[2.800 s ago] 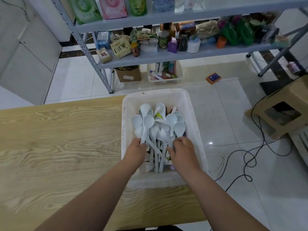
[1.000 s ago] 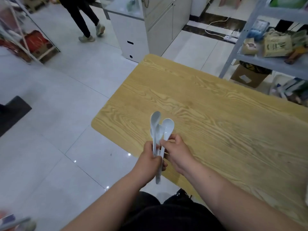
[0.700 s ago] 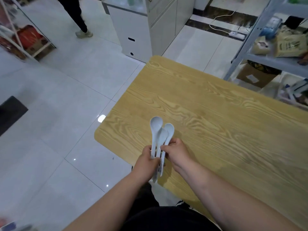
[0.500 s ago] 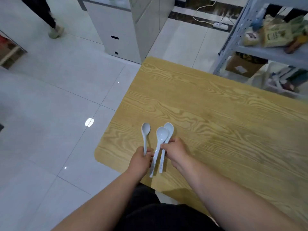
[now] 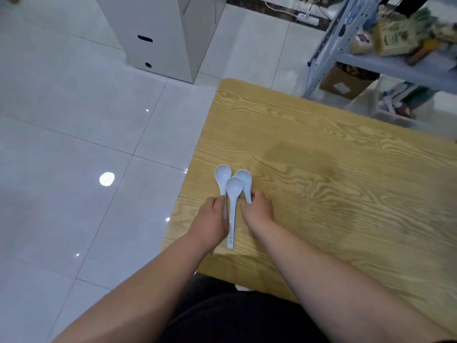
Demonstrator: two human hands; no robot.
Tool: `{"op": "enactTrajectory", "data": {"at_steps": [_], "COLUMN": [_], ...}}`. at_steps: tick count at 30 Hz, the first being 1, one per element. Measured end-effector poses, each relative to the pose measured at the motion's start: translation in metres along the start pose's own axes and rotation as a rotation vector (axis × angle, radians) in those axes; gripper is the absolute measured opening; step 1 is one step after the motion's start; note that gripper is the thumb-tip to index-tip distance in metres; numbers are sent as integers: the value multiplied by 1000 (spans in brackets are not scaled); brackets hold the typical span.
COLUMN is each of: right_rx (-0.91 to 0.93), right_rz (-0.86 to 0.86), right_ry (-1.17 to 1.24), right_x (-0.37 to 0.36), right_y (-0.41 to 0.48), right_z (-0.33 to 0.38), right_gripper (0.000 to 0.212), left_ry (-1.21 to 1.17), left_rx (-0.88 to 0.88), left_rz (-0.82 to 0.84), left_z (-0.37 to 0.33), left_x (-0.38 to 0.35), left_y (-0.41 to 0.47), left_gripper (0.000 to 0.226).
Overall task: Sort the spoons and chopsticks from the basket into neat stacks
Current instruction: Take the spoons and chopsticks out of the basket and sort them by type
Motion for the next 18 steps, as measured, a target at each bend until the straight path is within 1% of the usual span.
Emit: {"op": "enactTrajectory", "data": {"at_steps": [3,4,6,8,9,11,14,16,18], "right_rx": [56,70,123,180,196,230,260,243,242], "right_rz": [55,83,132,173,192,205,196,171,107], "right_ry": [-16,-28,-128,-257,-288,-278,-141,-59,-8], "right_x": [6,11,24,38,47,65,91,110,128], "right_y": [-7,-11,-20,-33,-41,-60,-94,-118,-143], "right_z": [-6,-10,-22,-39,-48,-69,-108,-137,-169], "right_gripper": [30,34,47,56,57,48,24,18,19], "left_ry": [-34,-16,49,96,110,116,81,49,18], "left_rx": [-25,-46,-105,-166,-196,-257,-320,-356,-398], "left_rz": [38,30,6,18,37,94,227,318,399], "left_z": [0,1,2,0,-3,-14,-35,-56,-80], "left_x": [10,15,25,32,34,34,22,5,-19], "left_y": [-1,-1,-3,-8,-12,-27,-54,-70,-85], "left_gripper": [49,53,61,59,56,49,36,35,36]}}
Point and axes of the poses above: each hand's wrist, its own y-axis towards the middle knuckle, its own x-axis out of the back of the hand, z = x × y, the point moved 1 cm from there along y, towards the middle knuckle, and after that the axes turned 9 degrees about -y, right-handed, at the moved point
